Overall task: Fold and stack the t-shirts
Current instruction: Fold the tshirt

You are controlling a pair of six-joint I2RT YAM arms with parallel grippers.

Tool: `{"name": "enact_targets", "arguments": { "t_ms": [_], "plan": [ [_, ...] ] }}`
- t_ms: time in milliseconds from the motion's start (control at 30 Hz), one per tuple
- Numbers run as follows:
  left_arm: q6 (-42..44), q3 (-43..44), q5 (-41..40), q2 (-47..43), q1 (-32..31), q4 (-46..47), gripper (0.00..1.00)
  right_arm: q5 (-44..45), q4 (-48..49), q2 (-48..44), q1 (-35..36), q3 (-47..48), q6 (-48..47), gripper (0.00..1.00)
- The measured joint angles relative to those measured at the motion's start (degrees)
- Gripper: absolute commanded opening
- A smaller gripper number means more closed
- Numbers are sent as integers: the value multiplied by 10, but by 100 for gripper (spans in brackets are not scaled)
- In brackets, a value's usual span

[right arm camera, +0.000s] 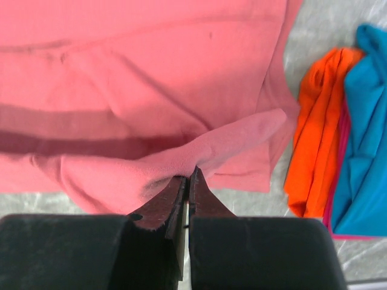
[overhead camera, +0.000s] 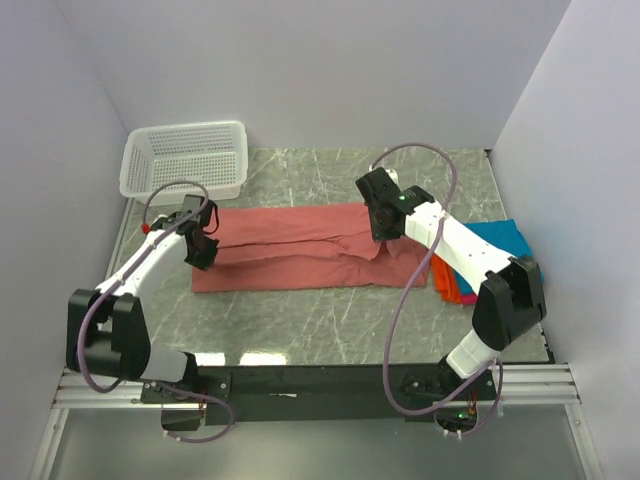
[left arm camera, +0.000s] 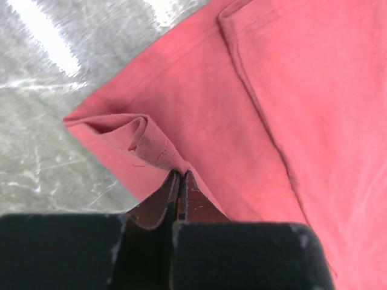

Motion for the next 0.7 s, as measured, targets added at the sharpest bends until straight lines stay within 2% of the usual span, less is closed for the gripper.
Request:
{"name": "enact_targets", "arguments": {
  "t_ms": [433, 500, 533, 567, 600, 633, 667, 700],
  "plan": [
    [7, 73, -15, 106, 12, 0, 1, -9, -3, 139, -40, 136, -52, 1],
    [7, 82, -15, 120, 15, -1, 6, -16, -5, 164, -44, 160, -61, 2],
    [7, 88, -17, 130, 17, -1, 10, -19, -6, 180, -46, 173, -65, 6],
    [9, 95, -18, 138, 19, -1, 29, -23, -10, 197, -48, 191, -68, 11],
    [13, 101, -19, 146, 20, -2, 39, -25, -11, 216, -50, 209, -71, 24],
    [13, 110, -21, 154, 22, -2, 50, -27, -12, 238, -52, 232, -74, 47],
    [16, 117, -23, 161, 23, -2, 70, -29, -7, 259, -55, 249, -76, 56],
    [21, 124, -26, 166, 24, -3, 75, -31, -5, 279, -58, 267, -82, 66]
  ]
}}
